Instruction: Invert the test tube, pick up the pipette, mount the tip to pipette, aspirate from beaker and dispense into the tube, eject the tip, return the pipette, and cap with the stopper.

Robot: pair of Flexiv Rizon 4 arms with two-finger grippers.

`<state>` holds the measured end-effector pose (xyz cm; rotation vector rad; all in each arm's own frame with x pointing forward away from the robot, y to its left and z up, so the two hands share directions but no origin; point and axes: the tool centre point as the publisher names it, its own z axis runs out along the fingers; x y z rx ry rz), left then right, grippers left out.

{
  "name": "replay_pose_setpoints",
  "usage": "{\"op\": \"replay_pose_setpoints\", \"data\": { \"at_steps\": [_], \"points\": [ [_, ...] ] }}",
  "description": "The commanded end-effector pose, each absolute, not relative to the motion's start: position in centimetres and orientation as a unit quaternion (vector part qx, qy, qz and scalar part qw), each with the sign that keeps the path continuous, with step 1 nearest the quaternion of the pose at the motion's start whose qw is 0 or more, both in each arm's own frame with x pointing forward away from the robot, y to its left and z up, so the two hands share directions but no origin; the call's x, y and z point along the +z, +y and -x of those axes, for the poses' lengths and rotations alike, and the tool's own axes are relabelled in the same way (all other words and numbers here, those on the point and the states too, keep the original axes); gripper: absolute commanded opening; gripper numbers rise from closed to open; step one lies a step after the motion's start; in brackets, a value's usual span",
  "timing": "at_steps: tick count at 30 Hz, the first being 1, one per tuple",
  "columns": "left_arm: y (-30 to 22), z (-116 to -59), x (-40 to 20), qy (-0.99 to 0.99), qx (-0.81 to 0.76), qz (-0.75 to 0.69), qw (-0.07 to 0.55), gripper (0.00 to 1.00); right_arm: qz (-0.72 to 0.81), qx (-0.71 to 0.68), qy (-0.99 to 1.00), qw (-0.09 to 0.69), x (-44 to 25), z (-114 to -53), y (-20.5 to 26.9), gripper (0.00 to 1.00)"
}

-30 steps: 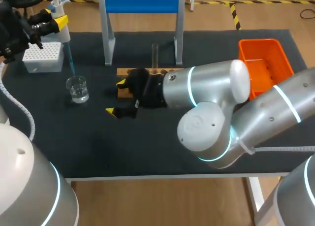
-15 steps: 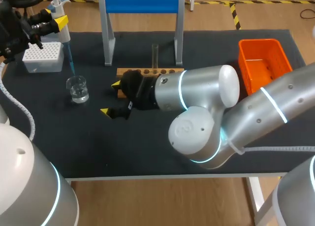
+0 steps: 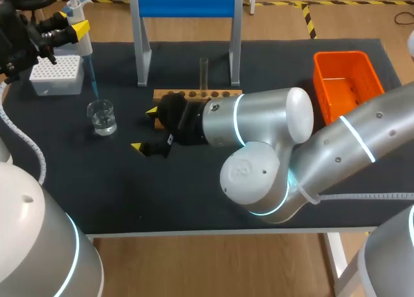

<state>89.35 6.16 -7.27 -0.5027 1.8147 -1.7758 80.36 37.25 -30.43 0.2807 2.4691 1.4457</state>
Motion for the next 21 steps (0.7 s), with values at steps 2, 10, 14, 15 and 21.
{"op": "replay_pose_setpoints", "data": {
  "at_steps": [2, 10, 14, 15, 21],
  "points": [
    [6.03, -89.41, -7.34, 0.673, -0.66, 0.187, 0.275, 0.0, -0.097, 0.497, 0.852, 0.133, -30.43, -80.36, 37.31, 1.0],
    [6.03, -89.41, -7.34, 0.673, -0.66, 0.187, 0.275, 0.0, -0.097, 0.497, 0.852, 0.133, -30.43, -80.36, 37.31, 1.0],
    [6.03, -89.41, -7.34, 0.673, -0.66, 0.187, 0.275, 0.0, -0.097, 0.497, 0.852, 0.133, -30.43, -80.36, 37.31, 1.0],
    [6.03, -89.41, -7.34, 0.673, -0.66, 0.187, 0.275, 0.0, -0.097, 0.497, 0.852, 0.133, -30.43, -80.36, 37.31, 1.0],
    [5.98, -89.68, -8.32, 0.676, -0.657, 0.195, 0.272, 0.0, -0.097, 0.497, 0.852, 0.133, -30.43, -80.36, 37.31, 1.0]
  ]
}}
